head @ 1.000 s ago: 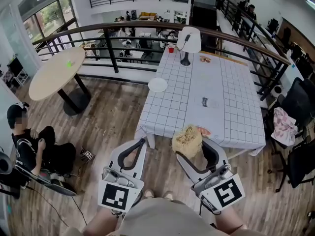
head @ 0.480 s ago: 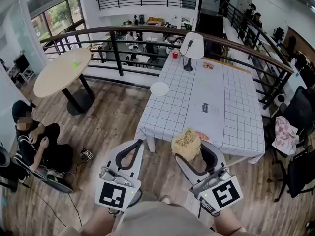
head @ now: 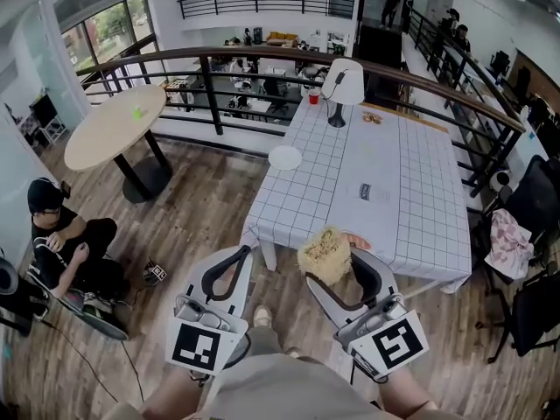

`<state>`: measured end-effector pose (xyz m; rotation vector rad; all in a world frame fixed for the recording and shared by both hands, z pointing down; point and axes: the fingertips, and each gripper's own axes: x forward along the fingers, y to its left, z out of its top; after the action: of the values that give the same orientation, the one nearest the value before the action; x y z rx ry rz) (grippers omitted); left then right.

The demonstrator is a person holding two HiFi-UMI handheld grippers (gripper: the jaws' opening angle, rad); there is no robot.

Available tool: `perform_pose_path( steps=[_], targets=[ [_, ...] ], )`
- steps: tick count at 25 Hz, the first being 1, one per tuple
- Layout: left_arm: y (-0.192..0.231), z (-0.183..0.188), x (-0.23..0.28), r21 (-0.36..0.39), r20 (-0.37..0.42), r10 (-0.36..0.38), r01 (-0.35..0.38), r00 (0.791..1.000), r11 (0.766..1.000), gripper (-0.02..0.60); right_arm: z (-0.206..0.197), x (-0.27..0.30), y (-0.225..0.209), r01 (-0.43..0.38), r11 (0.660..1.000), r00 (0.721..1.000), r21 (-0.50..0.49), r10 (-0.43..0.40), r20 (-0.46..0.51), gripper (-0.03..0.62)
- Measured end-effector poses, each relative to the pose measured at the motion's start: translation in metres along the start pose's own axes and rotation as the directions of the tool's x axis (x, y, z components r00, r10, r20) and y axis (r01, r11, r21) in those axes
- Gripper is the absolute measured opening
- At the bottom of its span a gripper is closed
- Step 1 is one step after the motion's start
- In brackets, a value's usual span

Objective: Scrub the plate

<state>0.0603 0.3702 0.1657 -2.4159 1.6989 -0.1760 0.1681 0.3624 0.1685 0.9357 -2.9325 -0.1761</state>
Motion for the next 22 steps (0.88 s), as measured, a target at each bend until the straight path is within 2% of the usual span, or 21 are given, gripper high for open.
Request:
perform_pose_path(
  steps=[13,22],
  targets=[
    [0.011,-0.019,0.009,0.01,0.014,0.024,-0.024,1.0,1.0,0.012,-0.016,0.018,-0.01,-0.001,0.999,1.0,-0.039,0.001,0.0,0.264],
    [0.048,-0.039,0.05,-0.028,-0.004,0.009,-0.009,1.0,1.0,0.012,-0.027,0.067,-0.033,0.0,1.0,0.999,-0.029,-0.001,-0.039,0.264]
  ],
)
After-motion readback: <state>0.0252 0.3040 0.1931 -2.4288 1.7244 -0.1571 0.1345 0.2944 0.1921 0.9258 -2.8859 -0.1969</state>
